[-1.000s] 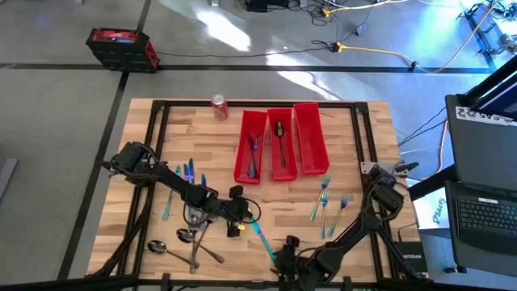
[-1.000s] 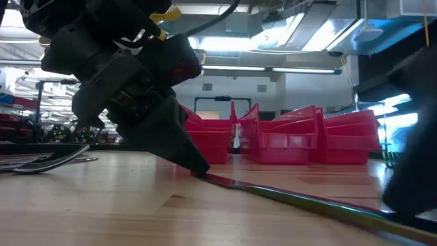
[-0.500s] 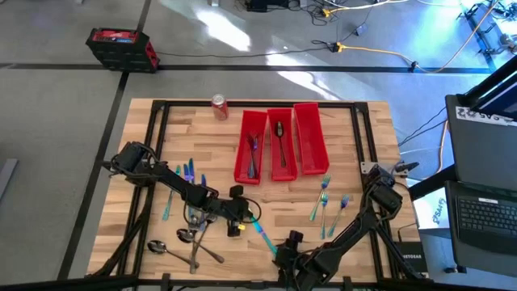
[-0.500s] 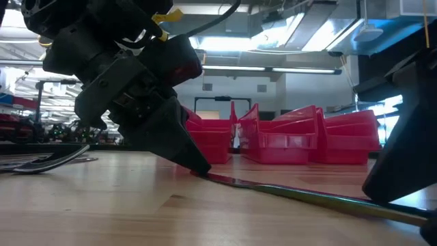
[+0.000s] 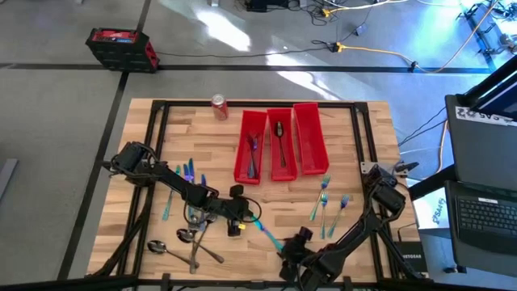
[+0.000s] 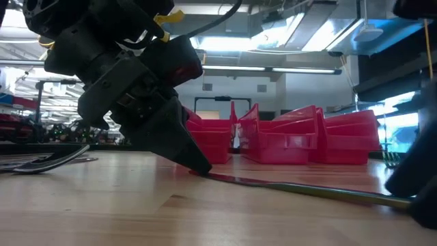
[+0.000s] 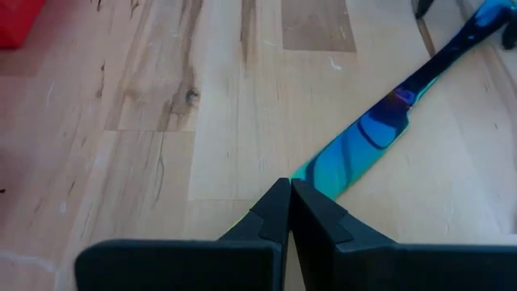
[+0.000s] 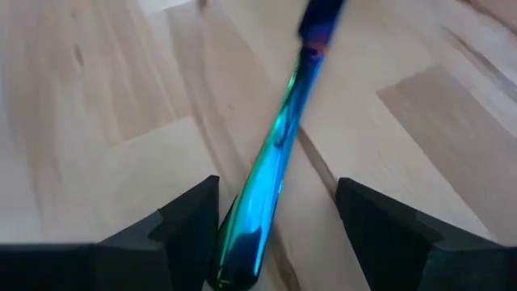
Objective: Sort silverware
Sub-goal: Put the purple table knife into the right red bin
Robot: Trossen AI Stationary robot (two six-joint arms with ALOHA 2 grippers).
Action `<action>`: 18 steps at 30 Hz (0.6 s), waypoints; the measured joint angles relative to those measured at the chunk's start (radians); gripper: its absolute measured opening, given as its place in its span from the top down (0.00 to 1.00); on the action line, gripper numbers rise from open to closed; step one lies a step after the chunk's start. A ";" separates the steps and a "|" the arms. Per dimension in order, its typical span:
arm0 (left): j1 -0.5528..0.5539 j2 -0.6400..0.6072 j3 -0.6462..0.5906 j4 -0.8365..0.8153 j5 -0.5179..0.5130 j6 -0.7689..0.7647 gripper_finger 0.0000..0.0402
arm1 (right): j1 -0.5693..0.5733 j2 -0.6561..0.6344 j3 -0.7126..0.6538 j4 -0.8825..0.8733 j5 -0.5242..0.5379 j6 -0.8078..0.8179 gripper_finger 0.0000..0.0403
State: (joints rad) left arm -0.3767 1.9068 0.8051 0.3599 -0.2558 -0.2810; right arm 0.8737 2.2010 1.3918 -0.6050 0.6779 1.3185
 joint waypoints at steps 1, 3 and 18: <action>0.000 0.000 0.000 0.000 0.000 0.000 1.00 | 0.007 0.001 0.000 -0.008 0.001 0.025 0.42; 0.000 0.000 0.000 0.000 0.000 0.000 1.00 | 0.022 0.002 -0.002 -0.022 0.014 0.070 0.42; 0.000 0.000 0.000 0.000 0.000 -0.007 1.00 | 0.089 0.002 -0.045 -0.066 0.084 0.270 0.42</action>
State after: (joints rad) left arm -0.3767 1.9068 0.8051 0.3603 -0.2554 -0.2882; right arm 0.9627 2.2032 1.3472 -0.6712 0.7614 1.5885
